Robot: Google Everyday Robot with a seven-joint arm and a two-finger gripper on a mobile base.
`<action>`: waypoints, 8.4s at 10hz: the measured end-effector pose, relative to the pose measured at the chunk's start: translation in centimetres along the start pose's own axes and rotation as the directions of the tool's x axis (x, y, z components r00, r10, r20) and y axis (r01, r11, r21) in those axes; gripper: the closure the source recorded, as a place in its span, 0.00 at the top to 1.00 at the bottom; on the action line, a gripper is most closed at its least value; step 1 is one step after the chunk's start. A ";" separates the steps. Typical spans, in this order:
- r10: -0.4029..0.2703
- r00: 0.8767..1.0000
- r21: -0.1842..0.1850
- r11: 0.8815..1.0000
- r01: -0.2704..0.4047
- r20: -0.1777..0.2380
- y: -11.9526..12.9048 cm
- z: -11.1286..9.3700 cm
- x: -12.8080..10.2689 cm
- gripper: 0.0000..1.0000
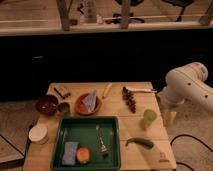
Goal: Place pepper in paper cup
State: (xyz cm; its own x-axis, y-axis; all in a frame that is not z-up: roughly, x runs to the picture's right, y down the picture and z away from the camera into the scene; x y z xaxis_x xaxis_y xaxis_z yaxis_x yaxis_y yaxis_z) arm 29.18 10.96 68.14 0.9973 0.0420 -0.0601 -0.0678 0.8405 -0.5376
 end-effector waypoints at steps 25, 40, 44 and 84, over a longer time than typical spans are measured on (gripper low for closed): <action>-0.068 0.997 -0.014 0.998 0.069 0.035 8.0 11.1 -3.0 0.80; -0.099 0.992 -0.055 0.993 0.103 0.072 9.8 15.7 -4.3 0.80; -0.106 0.992 -0.061 0.992 0.111 0.072 9.6 16.1 -4.4 0.80; -0.134 0.989 -0.074 0.987 0.139 0.065 9.5 17.7 -3.7 0.80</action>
State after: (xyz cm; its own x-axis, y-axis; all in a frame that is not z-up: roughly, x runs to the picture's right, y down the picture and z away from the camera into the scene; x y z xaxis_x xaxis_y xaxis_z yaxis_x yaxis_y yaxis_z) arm 25.38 28.32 78.11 0.9970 -0.0362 0.0678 0.0698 0.7958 -0.6015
